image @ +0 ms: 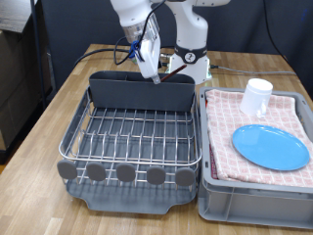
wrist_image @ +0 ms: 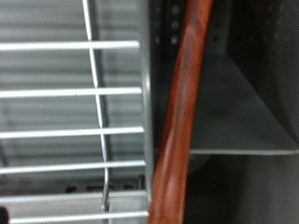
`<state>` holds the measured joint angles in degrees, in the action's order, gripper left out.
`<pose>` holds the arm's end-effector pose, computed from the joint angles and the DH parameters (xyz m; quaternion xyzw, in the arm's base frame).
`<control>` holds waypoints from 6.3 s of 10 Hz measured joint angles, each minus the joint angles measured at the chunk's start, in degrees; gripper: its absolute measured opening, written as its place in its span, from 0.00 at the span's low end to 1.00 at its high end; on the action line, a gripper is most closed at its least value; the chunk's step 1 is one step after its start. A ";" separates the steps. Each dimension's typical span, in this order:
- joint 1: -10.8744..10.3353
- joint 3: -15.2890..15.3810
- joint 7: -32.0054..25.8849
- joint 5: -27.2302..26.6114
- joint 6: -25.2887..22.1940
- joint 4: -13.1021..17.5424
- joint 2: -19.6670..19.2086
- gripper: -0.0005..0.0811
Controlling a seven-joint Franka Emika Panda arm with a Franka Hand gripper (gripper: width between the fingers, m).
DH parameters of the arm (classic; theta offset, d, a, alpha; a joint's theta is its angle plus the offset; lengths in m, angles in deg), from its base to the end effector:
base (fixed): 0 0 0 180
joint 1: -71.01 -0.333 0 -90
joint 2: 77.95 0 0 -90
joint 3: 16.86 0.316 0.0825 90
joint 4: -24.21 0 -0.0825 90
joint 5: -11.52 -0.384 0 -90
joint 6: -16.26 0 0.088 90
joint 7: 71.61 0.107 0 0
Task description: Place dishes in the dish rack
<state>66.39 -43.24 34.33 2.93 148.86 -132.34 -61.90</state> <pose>0.3500 -0.1244 0.2880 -0.3981 0.9065 0.1388 0.0244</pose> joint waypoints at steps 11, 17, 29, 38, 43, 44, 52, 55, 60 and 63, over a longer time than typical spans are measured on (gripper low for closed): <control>-0.88 13.11 17.46 10.23 -5.02 5.23 5.18 0.99; -4.90 14.18 7.12 10.45 1.40 7.06 1.94 0.99; -12.16 21.14 -2.20 12.82 3.08 15.37 -4.42 0.99; -12.89 23.82 -4.18 4.55 13.30 15.08 -10.71 0.99; -12.90 23.28 -24.75 -11.81 24.49 10.54 -15.45 0.99; -12.90 23.57 -28.86 -14.92 26.22 10.27 -16.46 0.99; -12.72 27.18 -67.76 -47.42 31.31 11.31 -20.18 0.99; -12.77 28.25 -70.09 -50.66 33.09 11.59 -21.97 0.99; -12.81 29.05 -69.66 -51.38 34.86 11.92 -23.73 0.99; -12.72 29.69 -72.50 -55.18 34.86 13.05 -25.32 0.99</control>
<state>53.67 -13.56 -38.17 -52.25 183.72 -119.29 -87.21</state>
